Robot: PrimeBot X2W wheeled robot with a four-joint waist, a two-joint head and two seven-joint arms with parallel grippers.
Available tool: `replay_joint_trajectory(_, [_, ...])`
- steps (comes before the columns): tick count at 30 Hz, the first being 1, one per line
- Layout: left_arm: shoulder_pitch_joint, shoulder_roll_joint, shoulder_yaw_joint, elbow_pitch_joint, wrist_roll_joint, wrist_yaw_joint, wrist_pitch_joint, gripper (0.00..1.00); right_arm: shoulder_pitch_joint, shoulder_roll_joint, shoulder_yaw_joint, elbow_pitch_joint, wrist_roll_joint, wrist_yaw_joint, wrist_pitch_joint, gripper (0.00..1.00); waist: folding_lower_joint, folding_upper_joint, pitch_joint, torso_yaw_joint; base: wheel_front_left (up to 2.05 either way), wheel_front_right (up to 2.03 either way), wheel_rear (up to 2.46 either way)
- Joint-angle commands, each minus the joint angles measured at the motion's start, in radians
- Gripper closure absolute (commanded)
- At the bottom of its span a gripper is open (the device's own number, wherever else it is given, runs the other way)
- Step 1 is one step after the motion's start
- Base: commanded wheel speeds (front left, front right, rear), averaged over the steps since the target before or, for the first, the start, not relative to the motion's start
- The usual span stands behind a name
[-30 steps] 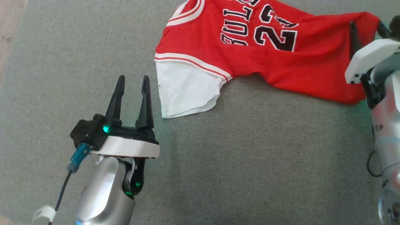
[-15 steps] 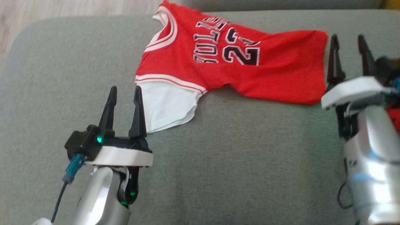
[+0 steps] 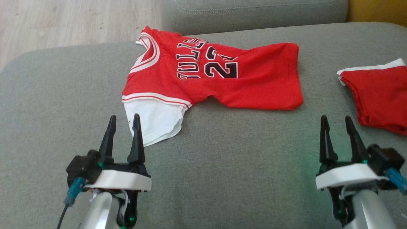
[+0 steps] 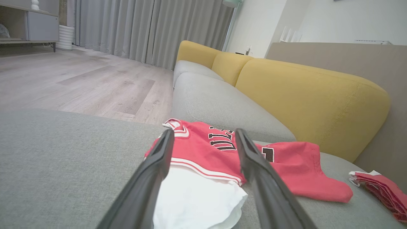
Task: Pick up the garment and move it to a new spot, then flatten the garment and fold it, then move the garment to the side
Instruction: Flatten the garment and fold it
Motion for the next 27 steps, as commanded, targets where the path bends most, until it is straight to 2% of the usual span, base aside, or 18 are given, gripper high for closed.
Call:
replay_joint_trajectory(1, [-0.021,0.006,0.039,-0.025,0.008,-0.001,-0.006,0.00,-0.016,0.001,0.031,-0.046,0.007,0.002,-0.011,0.00,0.0002,0.0000,-0.004,-0.007,0.00,0.00,0.00])
replay_joint_trajectory(12, [-0.036,0.006,0.047,0.047,0.008,0.014,-0.005,0.00,-0.001,0.001,0.051,-0.084,0.032,0.002,-0.011,0.00,0.0002,0.0000,0.007,-0.039,0.00,0.00,0.00])
replay_joint_trajectory(22, [-0.161,0.033,0.050,0.230,0.007,0.060,0.123,0.00,-0.020,0.001,0.054,-0.113,0.055,0.002,-0.012,0.00,0.0002,0.0000,0.088,-0.067,0.00,0.00,0.00])
replay_joint_trajectory(27, [-0.204,0.054,0.069,0.324,0.009,0.110,0.167,0.00,-0.034,0.001,0.055,-0.117,0.062,0.002,-0.012,0.00,0.0002,0.0000,0.114,-0.083,0.00,0.00,0.00])
